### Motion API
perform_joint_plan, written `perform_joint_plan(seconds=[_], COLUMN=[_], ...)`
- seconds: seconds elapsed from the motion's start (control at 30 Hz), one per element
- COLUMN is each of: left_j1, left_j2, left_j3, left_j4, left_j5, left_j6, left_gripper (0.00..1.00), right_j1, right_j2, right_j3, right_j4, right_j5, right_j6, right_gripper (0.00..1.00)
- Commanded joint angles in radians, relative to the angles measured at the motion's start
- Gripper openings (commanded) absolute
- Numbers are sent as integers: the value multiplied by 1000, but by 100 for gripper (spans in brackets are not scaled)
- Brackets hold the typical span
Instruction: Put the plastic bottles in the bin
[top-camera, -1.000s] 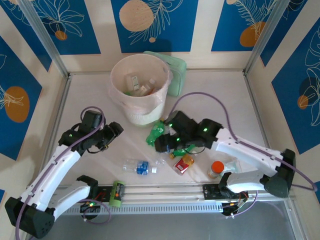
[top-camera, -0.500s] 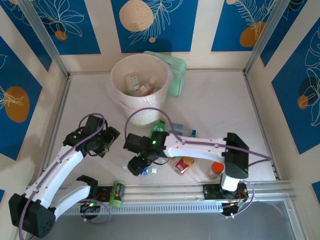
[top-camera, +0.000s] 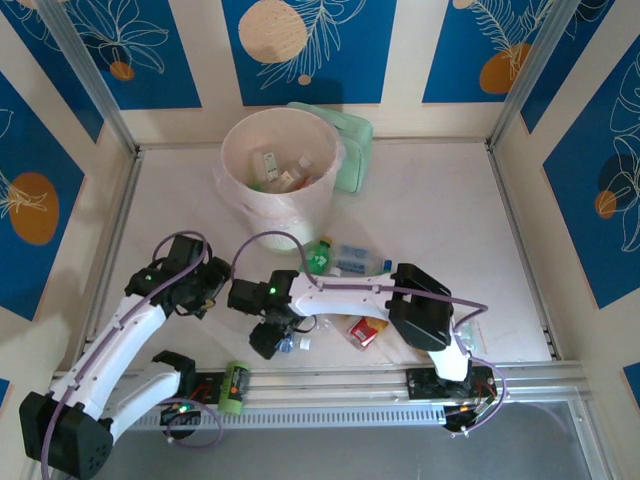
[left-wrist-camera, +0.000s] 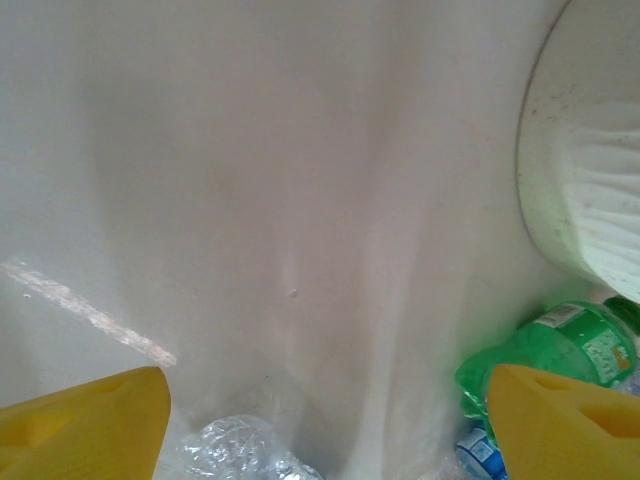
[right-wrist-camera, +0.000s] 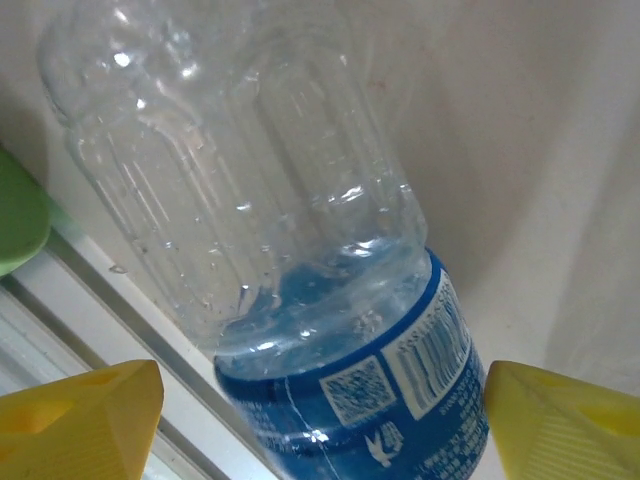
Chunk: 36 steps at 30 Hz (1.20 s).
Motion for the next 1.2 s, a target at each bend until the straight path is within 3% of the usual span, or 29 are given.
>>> perform_joint_plan(seconds=[0.0, 0.3, 0.53, 0.7, 1.03, 1.17], left_j1=[15, 28, 37, 41, 41, 29], left_j2=[-10, -9, -7, -4, 1, -17], left_j3=[-25, -50, -54, -57, 44, 69], left_j4=[-6, 35, 54, 84, 187, 389], left_j5=[-7, 17, 36, 57, 207, 350], left_j6=[-13, -1, 18, 17, 81, 46], left_gripper=[82, 82, 81, 80, 79, 79], right_j1=[-10, -52, -64, -76, -131, -189], right_j2=[36, 74, 31, -48, -287, -421], right_j3=[30, 67, 24, -34, -94, -141], right_j4=[-60, -91, -49, 2, 103, 167], right_j5=[-27, -29, -19, -6, -37, -92], right_j6=[-13, -9, 4, 28, 78, 124], right_gripper=[82, 76, 60, 55, 50, 50])
